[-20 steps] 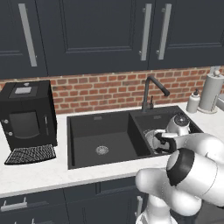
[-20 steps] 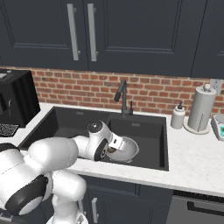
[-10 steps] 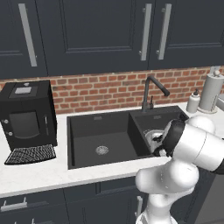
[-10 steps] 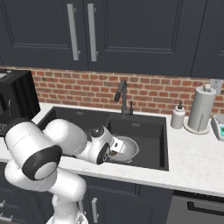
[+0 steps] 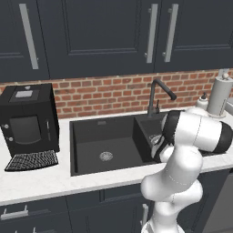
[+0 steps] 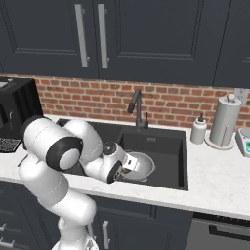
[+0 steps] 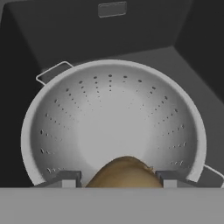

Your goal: Put the colander in the sink, put the kiwi in the colander, and turn on the sink faucet and pour water over the colander.

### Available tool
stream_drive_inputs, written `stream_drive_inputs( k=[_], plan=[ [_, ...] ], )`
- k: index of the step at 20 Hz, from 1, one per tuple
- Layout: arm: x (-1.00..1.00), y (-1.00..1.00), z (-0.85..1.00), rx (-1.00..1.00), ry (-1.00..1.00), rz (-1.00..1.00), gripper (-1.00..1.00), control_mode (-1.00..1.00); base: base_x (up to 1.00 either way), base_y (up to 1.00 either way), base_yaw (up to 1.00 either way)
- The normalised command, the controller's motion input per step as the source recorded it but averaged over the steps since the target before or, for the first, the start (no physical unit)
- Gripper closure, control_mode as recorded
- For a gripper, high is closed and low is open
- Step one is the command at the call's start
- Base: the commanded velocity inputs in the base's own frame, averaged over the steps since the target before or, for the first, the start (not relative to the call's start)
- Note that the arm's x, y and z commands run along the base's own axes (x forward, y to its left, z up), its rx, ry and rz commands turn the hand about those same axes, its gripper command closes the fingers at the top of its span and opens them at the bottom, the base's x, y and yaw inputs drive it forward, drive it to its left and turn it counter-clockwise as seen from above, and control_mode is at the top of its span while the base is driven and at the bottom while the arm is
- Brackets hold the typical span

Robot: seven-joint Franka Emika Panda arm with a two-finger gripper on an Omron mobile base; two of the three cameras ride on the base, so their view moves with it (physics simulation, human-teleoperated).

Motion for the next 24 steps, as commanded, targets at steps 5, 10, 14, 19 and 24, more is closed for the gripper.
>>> stream_drive_inputs(
  k=[5, 10, 14, 19, 24],
  plan=[
    [0.23, 0.0, 0.0, 0.0, 0.01, 0.0, -1.0, -1.0, 0.0, 0.0, 0.0],
    [0.1, -0.01, 0.01, 0.0, 0.0, 0.0, -1.0, -1.0, 0.0, 0.0, 0.0],
    [0.0, -0.09, 0.21, 0.0, 0.0, 0.0, -1.0, -1.0, 0.0, 0.0, 0.0],
    [-0.04, -0.13, 0.66, 0.04, 0.0, 0.0, -1.0, -1.0, 0.0, 0.0, 0.0],
    [-0.36, -0.03, 1.0, 0.11, -0.04, 0.0, -1.0, -1.0, 0.0, 0.0, 0.0]
  ],
)
